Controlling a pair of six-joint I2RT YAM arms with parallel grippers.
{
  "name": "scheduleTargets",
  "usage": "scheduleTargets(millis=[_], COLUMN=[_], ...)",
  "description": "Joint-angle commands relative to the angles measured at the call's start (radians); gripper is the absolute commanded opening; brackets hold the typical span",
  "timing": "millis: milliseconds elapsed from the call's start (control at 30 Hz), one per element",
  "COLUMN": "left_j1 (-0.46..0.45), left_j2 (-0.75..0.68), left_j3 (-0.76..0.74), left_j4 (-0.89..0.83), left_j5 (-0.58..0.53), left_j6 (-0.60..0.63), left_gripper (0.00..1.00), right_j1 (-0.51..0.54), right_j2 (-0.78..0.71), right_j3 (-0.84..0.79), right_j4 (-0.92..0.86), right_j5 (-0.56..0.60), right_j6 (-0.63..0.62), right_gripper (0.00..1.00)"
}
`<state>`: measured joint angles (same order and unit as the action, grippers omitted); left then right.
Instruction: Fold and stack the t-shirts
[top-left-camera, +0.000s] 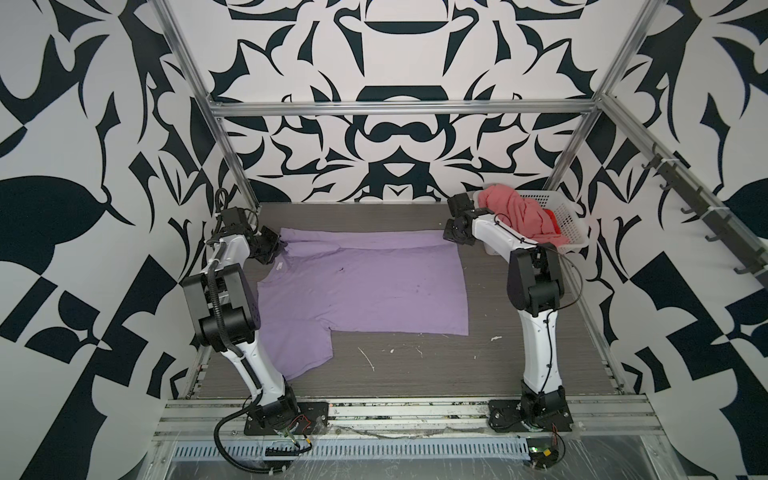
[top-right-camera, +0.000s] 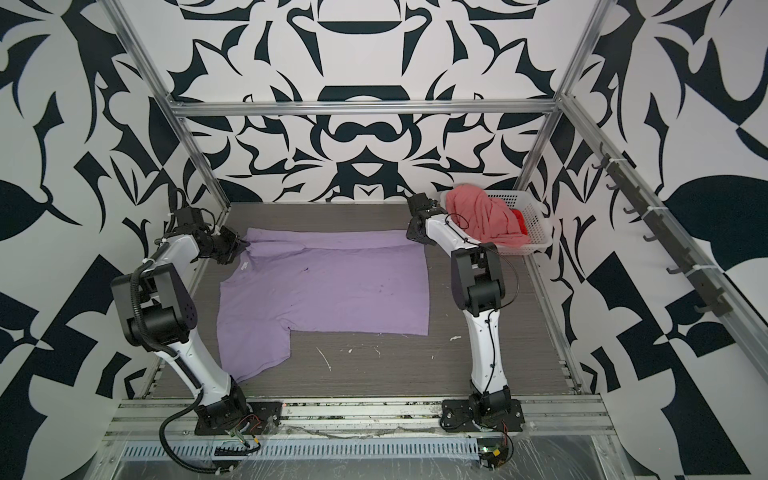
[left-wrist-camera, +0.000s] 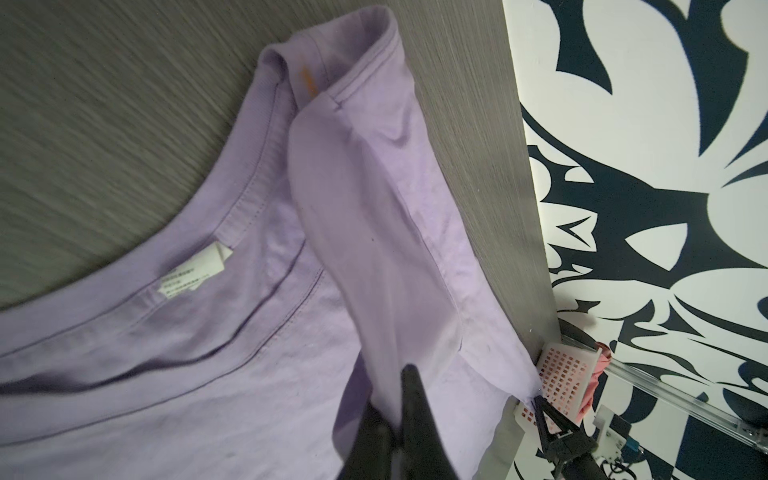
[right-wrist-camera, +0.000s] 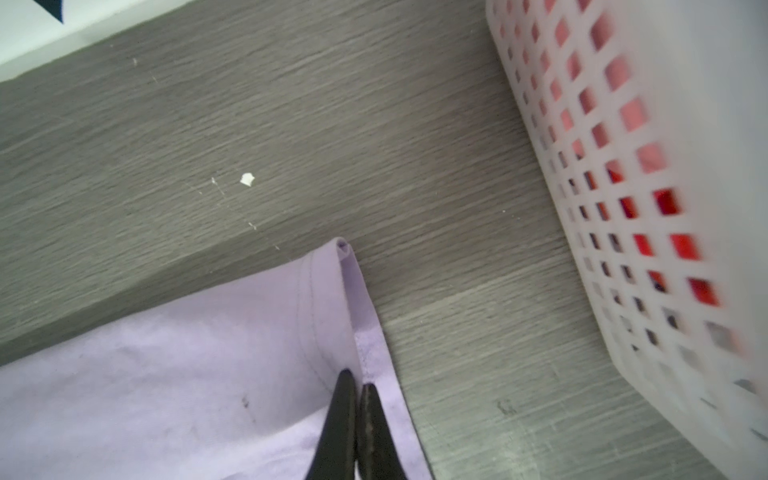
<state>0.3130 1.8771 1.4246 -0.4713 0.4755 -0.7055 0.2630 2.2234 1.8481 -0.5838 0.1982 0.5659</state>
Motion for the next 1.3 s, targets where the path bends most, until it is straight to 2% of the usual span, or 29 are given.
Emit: scheduleTargets(millis=[0,100,167,533,733,1033,1267], left_j1=[0.007,0.007,0.006,0.007,0.024,0.054,0.055], left_j2=[-0.04,-0.048,-0.053,-0.033,-0.053,0.014,-0.003], left_j3=[-0.007,-0.06,-0.096,-0.207,-0.178,-0.078,-0.126], left_j4=[-0.068,-0.054,-0.044,0.003,-0.004,-0.042,-0.052], left_j5=[-0.005,-0.003,-0.012,-0.057,-0.108,-0.009,-0.011], left_j6=[0.032,0.028,0.027,0.014,0.018,0.041,0.057], left_gripper=[0.0,0.0,0.0,0.0,0.0,0.0,0.0], right_j1=[-0.009,-0.01,-0.009,-0.01,-0.011,-0.017,-0.016], right_j2=[-0.092,-0.088,-0.088,-0.058,-0.037,-0.036,-0.024], right_j3=[-0.023,-0.048,-0.073,-0.159,-0.142,-0.124,-0.117], right_j4=[-0.022,-0.021,-0.01,0.005,-0.017,-0.076,-0.073], right_j5=[0.004,0.004,-0.037,-0.027,-0.019,0.023,0.004], right_j6=[-0.026,-0.02,-0.014,0.024,0.024,-0.03,-0.018], right_gripper=[0.0,0.0,0.0,0.0,0.0,0.0,0.0])
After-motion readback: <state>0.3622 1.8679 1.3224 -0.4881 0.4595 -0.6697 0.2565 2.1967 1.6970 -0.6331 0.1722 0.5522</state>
